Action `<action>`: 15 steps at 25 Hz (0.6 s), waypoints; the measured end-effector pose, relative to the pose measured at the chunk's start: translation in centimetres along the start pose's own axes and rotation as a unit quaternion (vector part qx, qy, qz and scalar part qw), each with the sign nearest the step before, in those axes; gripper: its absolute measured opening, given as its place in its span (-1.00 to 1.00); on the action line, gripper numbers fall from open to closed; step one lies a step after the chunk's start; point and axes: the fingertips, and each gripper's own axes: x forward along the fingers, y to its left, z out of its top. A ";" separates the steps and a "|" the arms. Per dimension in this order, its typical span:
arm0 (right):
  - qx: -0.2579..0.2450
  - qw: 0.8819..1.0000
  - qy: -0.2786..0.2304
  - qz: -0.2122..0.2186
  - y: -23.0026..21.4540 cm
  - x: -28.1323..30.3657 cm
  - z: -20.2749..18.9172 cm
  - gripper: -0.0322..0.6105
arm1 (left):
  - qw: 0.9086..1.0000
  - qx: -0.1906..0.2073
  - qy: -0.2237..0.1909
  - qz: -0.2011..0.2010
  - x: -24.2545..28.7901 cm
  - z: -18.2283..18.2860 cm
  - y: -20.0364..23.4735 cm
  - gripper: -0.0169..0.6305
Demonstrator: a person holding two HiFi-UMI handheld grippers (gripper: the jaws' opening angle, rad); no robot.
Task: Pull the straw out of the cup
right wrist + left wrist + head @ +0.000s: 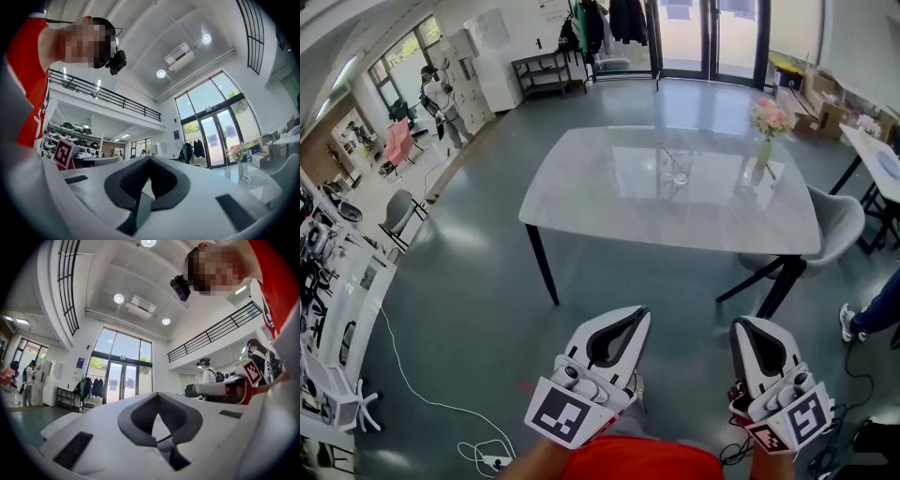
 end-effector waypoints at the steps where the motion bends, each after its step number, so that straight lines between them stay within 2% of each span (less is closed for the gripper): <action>1: 0.000 1.000 0.000 -0.002 -0.3 1.1 -0.1 -0.92 | 1.000 0.002 0.001 -0.001 0.5 0.0 1.1 -0.91; 8: -0.008 1.000 0.003 -0.015 -2.5 8.8 -0.5 -0.92 | 1.000 -0.001 0.004 -0.013 4.2 -0.6 8.8 -0.91; 15: -0.018 0.999 0.016 -0.039 -4.6 13.4 -1.4 -0.92 | 1.000 -0.009 0.007 -0.029 7.3 -1.7 13.9 -0.91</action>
